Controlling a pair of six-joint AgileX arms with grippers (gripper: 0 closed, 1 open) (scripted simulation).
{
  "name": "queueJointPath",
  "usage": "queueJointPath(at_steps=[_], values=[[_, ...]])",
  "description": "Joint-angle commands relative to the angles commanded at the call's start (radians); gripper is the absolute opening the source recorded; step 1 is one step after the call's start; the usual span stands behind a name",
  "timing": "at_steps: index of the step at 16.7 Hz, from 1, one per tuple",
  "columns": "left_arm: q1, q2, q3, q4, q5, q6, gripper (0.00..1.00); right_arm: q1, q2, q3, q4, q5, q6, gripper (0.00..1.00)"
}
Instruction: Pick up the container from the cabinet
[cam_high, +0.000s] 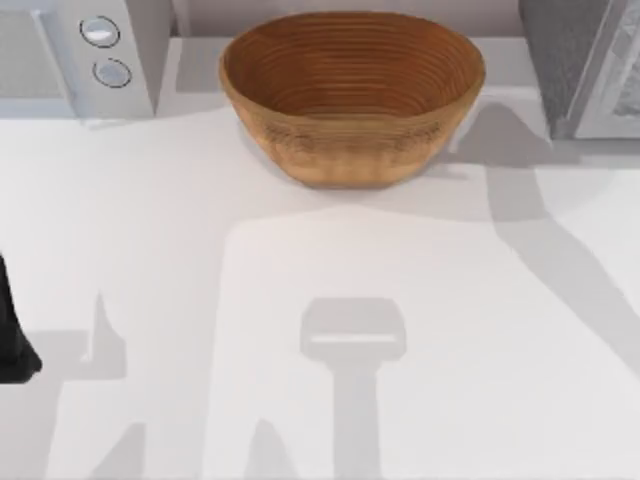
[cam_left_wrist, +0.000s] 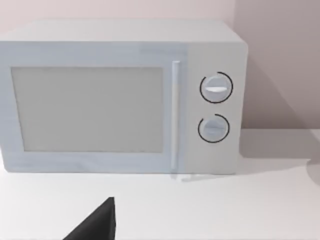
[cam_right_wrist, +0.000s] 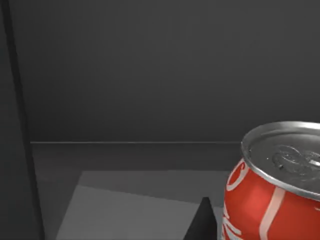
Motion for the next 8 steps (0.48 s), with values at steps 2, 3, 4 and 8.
queueJointPath(at_steps=[2,3,4,8], values=[[0.0,0.0,0.0,0.0,0.0,0.0,1.0,0.039,-0.039,-0.006,-0.039,0.039,0.0,0.0],[0.0,0.0,0.0,0.0,0.0,0.0,1.0,0.043,-0.043,-0.007,-0.042,0.043,0.0,0.0],[0.0,0.0,0.0,0.0,0.0,0.0,1.0,0.043,-0.043,-0.007,-0.042,0.043,0.0,0.0],[0.0,0.0,0.0,0.0,0.0,0.0,1.0,0.035,-0.048,-0.014,-0.037,0.037,0.001,0.0]])
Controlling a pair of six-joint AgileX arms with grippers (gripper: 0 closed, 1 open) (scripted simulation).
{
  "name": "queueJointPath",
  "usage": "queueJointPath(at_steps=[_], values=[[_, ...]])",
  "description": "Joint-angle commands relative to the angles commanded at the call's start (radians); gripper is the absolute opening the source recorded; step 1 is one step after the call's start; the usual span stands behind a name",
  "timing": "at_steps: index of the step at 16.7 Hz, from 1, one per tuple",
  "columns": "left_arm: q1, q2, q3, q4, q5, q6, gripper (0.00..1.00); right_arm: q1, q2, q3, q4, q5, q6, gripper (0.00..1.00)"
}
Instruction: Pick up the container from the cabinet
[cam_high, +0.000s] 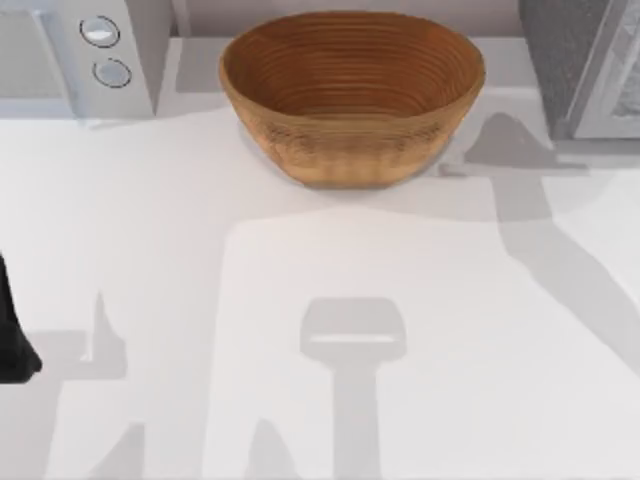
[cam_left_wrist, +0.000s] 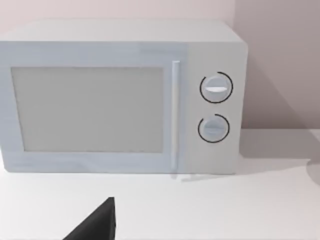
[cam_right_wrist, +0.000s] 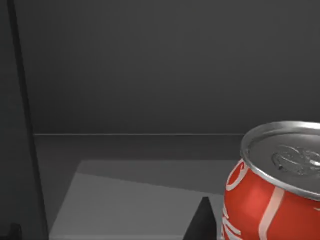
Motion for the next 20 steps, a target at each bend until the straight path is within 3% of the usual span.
queueJointPath(at_steps=[7,20], values=[[0.0,0.0,0.0,0.0,0.0,0.0,1.0,-0.117,-0.222,-0.32,0.108,-0.122,-0.002,0.0],[0.0,0.0,0.0,0.0,0.0,0.0,1.0,-0.538,-1.023,-1.583,0.499,-0.553,-0.01,0.0]])
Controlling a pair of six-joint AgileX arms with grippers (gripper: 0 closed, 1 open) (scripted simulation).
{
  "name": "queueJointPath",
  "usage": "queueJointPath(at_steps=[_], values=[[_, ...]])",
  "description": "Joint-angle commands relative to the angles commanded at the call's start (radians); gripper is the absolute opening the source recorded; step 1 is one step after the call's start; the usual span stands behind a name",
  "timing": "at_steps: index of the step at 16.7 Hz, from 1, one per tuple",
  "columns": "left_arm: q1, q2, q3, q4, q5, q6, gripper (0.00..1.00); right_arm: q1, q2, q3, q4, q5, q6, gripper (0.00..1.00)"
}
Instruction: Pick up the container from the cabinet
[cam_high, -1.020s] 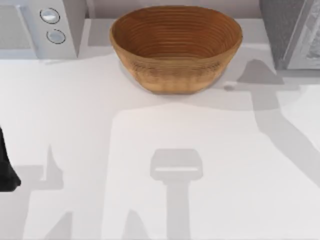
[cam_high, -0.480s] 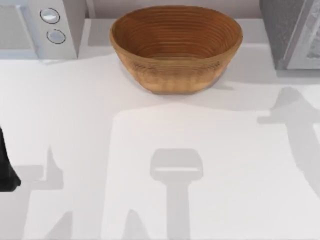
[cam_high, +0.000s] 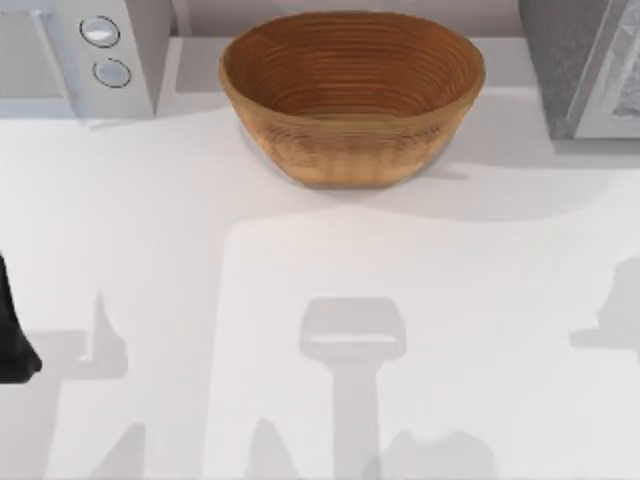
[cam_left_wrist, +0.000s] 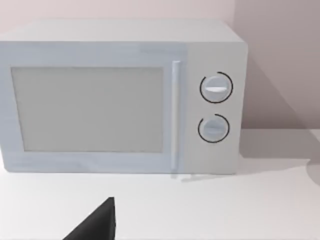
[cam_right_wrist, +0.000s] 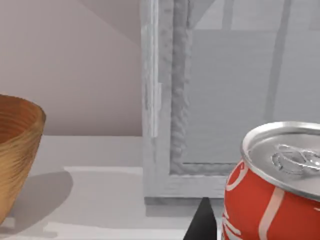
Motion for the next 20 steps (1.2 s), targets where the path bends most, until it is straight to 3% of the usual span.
queueJointPath(at_steps=[5,12,16,20], values=[[0.0,0.0,0.0,0.0,0.0,0.0,1.0,-0.109,-0.206,-0.261,0.1,-0.112,-0.002,0.0],[0.0,0.0,0.0,0.0,0.0,0.0,1.0,-0.12,-0.227,-0.291,0.111,-0.126,-0.001,0.0],[0.0,0.0,0.0,0.0,0.0,0.0,1.0,-0.142,-0.133,-0.273,0.174,-0.181,0.0,0.0],[0.0,0.0,0.0,0.0,0.0,0.0,1.0,-0.201,0.097,-0.219,0.341,-0.318,0.005,0.0]])
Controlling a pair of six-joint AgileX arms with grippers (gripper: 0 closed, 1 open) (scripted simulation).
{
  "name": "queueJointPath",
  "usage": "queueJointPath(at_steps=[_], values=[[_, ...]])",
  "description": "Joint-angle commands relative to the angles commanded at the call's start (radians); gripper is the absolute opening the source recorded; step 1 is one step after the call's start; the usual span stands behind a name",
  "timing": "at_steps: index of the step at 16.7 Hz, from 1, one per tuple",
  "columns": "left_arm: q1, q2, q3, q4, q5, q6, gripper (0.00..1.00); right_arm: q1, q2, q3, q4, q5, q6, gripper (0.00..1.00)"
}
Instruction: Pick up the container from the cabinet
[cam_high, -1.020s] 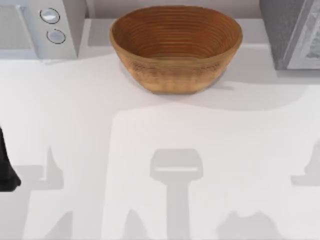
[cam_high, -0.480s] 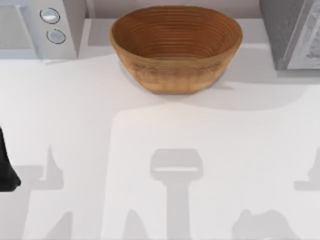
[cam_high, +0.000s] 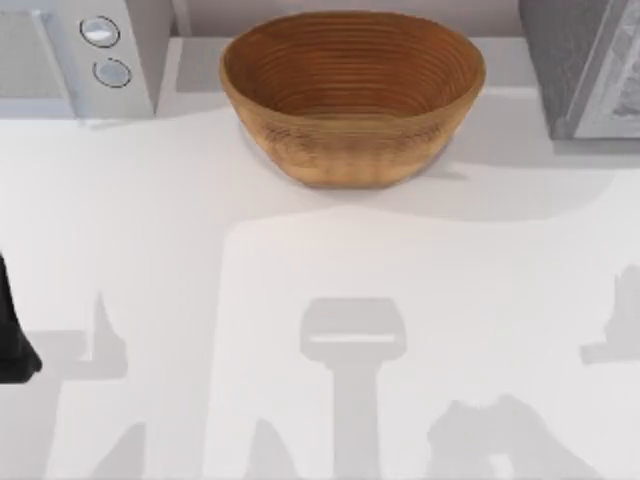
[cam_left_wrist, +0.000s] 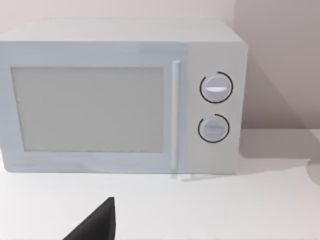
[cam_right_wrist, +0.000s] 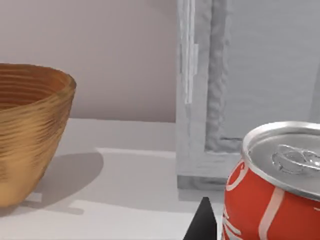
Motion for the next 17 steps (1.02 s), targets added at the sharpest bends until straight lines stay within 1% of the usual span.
queueJointPath(at_steps=[4,13,17], values=[[0.0,0.0,0.0,0.0,0.0,0.0,1.0,-0.087,0.32,0.083,0.243,-0.191,0.009,0.0],[0.0,0.0,0.0,0.0,0.0,0.0,1.0,-0.326,1.169,0.318,0.906,-0.7,0.034,0.0],[0.0,0.0,0.0,0.0,0.0,0.0,1.0,-0.424,1.515,0.414,1.178,-0.907,0.045,0.0]])
